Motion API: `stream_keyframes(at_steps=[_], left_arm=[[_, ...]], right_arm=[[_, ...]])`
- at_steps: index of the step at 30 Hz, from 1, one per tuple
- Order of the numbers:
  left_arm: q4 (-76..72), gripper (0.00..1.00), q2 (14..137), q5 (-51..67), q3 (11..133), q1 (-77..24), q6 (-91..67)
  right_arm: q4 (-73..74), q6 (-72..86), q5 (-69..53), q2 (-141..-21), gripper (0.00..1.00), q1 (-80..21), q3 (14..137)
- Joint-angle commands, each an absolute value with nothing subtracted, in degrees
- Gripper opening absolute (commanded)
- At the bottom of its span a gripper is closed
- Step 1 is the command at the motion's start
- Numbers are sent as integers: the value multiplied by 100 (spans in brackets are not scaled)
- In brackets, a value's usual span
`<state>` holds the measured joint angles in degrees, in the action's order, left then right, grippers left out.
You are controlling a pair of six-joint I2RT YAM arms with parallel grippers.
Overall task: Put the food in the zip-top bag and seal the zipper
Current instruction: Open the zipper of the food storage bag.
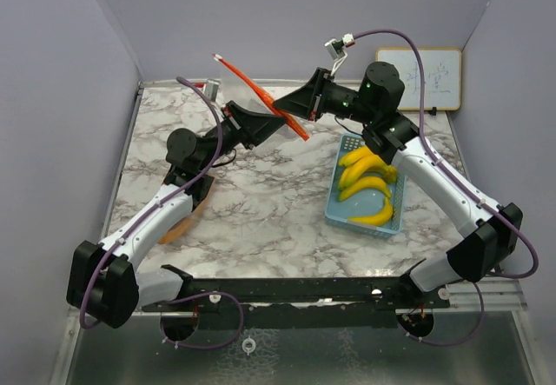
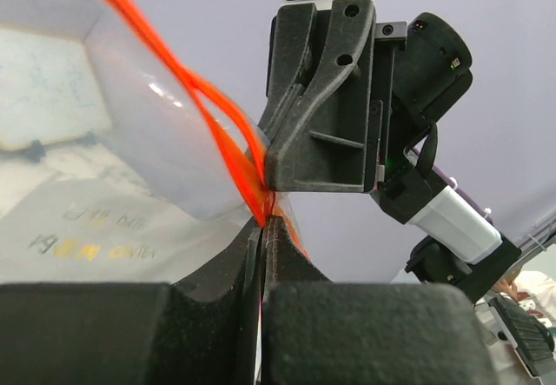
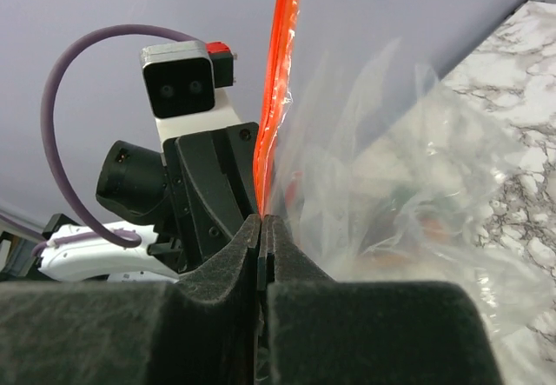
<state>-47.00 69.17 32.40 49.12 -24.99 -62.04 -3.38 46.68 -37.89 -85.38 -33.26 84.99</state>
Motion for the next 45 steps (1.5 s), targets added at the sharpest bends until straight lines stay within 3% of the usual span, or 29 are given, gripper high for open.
stream_keyframes(at_steps=[1,17,22,26,31,40,45], left_arm=[[-4970,0,6800,3331,4772,-2522,-6272],[-2369,0,5973,2828,4962,-2496,-4965],[136,0,6065,1567,5811,-2496,-4183],[1202,0,6157,580,6183,-2496,-3915],[1287,0,6421,299,6398,-2499,-4034],[-568,0,6855,1632,6009,-2506,-4446],[-240,0,6918,1618,6022,-2508,-4316]], right_arm=[[86,4493,-3303,-8331,2,-3322,8625],[2179,2839,-1179,-8013,2,-3296,9239],[2740,2385,-66,-7763,2,-3296,8960],[2969,2244,558,-7606,2,-3305,8713],[3018,2311,436,-7611,2,-3387,8570],[2355,2241,-785,-7830,3,-3444,8707],[2048,1835,-1839,-8275,49,-3441,9036]])
